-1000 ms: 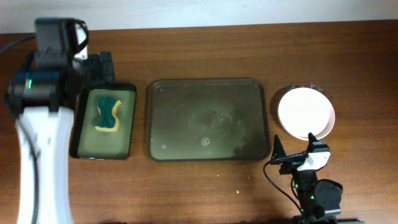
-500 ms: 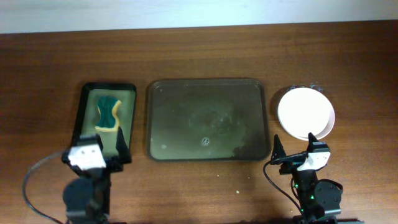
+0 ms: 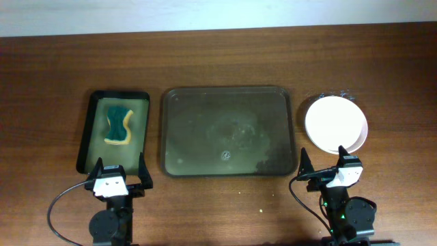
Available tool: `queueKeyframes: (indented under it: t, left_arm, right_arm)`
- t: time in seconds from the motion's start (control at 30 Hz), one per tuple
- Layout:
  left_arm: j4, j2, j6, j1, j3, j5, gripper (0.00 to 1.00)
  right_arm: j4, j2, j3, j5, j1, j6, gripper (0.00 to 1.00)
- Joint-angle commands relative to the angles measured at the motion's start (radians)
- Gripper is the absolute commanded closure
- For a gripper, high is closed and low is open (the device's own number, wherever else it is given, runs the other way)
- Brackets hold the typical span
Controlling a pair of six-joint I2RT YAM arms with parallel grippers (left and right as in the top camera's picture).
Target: Clean dirty plates on tray and stack at the side
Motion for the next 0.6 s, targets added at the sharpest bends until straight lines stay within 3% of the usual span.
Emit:
queueKeyframes:
  t: [0.0, 0.57]
  left_arm:
    - [0.002, -0.010, 0.019, 0.002, -0.006, 0.003, 0.00]
    - [0.005, -0.010, 0.019, -0.023, -0.006, 0.003, 0.00]
  right_arm:
    - [-0.004, -0.007, -0.007, -0.003, 0.006, 0.003, 0.02]
    - [-0.003, -0.007, -0.007, -0.002, 0.006, 0.003, 0.02]
